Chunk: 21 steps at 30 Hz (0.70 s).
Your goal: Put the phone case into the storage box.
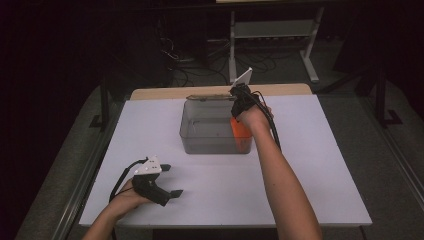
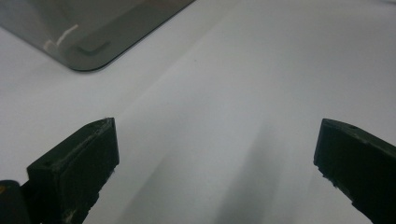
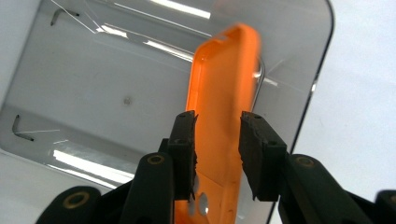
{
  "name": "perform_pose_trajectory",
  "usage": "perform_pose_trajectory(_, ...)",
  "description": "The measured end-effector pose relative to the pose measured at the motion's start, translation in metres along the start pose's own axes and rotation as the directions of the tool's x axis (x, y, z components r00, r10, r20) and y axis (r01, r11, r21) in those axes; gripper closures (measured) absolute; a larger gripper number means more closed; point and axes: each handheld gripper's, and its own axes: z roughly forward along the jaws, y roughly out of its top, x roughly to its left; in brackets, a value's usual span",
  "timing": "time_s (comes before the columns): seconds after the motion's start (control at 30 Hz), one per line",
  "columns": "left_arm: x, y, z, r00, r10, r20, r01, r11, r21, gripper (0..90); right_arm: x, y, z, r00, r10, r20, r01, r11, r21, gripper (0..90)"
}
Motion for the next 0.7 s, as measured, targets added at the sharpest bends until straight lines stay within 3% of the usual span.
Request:
perform_pose_trajectory(0.43, 0.0, 0.0, 0.001, 1.0, -0.001, 0.003, 0.001, 1.0, 0.001, 0.0, -0.001, -0.002, -0.015, 0.9993, -0.026, -0.029, 0.024, 0.999, -0.047, 59.1)
perform_pose_trajectory(0.7, 0.0, 0.0, 0.0, 1.0, -0.003, -0.001, 0.003, 1.0, 0.003, 0.0, -0.002, -0.008, -0.029, 0.9939, -0.095, -0.057, 0.088, 0.99, -0.11, 48.2)
